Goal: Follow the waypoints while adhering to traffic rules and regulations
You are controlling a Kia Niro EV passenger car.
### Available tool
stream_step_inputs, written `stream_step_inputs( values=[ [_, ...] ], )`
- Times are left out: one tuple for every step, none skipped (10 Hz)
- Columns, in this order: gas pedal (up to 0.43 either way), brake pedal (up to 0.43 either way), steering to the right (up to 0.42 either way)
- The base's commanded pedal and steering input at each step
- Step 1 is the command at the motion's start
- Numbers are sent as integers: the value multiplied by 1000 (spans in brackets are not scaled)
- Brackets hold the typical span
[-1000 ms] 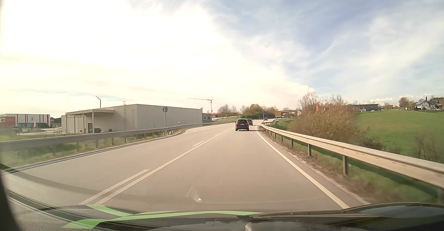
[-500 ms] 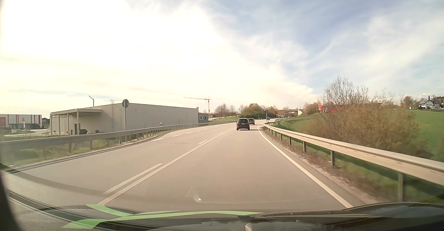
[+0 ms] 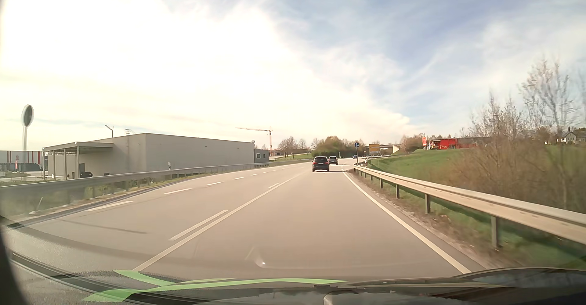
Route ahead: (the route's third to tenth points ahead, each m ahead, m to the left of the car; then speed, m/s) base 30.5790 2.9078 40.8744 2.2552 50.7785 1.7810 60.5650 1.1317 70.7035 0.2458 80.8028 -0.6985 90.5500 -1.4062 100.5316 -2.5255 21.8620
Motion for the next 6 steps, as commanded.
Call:
stream_step_inputs(
  values=[
    [177, 0, 5],
    [177, 0, 6],
    [177, 0, 6],
    [177, 0, 6],
    [177, 0, 6],
    [177, 0, 6]
  ],
)
